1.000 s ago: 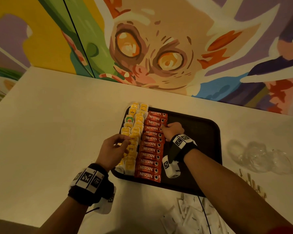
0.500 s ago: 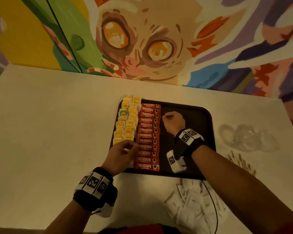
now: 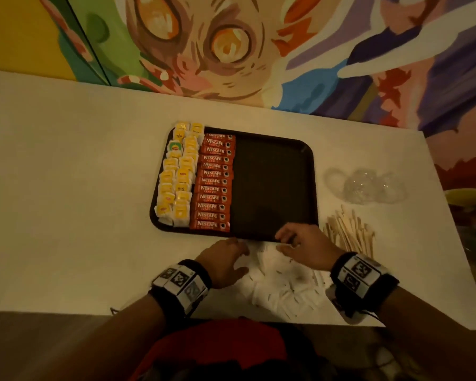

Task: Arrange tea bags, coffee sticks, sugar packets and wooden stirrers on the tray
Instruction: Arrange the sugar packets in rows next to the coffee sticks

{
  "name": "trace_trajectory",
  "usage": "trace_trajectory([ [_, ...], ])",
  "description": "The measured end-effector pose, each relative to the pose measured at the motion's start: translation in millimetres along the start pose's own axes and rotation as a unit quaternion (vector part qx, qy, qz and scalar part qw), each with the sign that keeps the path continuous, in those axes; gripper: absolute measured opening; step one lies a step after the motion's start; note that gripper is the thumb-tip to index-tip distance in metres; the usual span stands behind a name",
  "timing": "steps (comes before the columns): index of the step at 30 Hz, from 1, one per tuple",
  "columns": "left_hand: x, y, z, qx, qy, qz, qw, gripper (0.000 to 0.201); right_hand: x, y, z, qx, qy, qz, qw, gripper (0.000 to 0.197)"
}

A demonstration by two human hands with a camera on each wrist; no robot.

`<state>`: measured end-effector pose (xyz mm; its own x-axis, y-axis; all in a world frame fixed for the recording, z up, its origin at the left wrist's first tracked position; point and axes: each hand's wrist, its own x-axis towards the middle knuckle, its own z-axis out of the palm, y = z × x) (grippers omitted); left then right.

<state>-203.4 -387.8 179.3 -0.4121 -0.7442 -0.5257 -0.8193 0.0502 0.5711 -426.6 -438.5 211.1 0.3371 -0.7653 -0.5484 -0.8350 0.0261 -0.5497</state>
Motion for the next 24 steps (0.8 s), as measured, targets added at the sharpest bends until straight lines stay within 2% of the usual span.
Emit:
trace_trajectory([
  [4, 7.7, 22.1, 33.5, 0.087, -0.010, -0.035, 0.996, 0.064, -18.0, 27.6, 21.6, -0.126, -0.047, -0.009, 0.991, 0.050],
  [7, 9.8, 34.8, 57.1, 0.127, 0.021, -0.071, 0.989, 0.081, -19.0, 41.7, 40.6, -0.168, -0.043, -0.044, 0.984, 0.065],
  [11, 10.2, 45.2, 82.9, 0.118, 0.079, -0.137, 0.980, 0.096, -16.3, 51.0, 54.1, -0.189, 0.003, -0.082, 0.978, 0.057],
  [13, 8.7, 47.8, 89.5, 0.077, 0.098, -0.163, 0.979, 0.097, -15.9, 53.2, 56.5, -0.172, 0.009, -0.093, 0.981, 0.053],
  [17, 6.3, 50.8, 89.7, -0.042, 0.116, -0.193, 0.973, 0.076, -14.5, 55.7, 60.4, -0.094, 0.035, -0.090, 0.991, 0.041],
  [20, 6.4, 46.6, 87.1, -0.121, 0.141, -0.239, 0.953, 0.053, -9.2, 54.4, 61.0, 0.008, 0.047, -0.066, 0.997, 0.027],
  [24, 6.1, 41.2, 79.8, -0.162, 0.137, -0.264, 0.941, 0.024, -1.3, 50.4, 55.2, 0.105, 0.043, -0.052, 0.992, 0.018],
])
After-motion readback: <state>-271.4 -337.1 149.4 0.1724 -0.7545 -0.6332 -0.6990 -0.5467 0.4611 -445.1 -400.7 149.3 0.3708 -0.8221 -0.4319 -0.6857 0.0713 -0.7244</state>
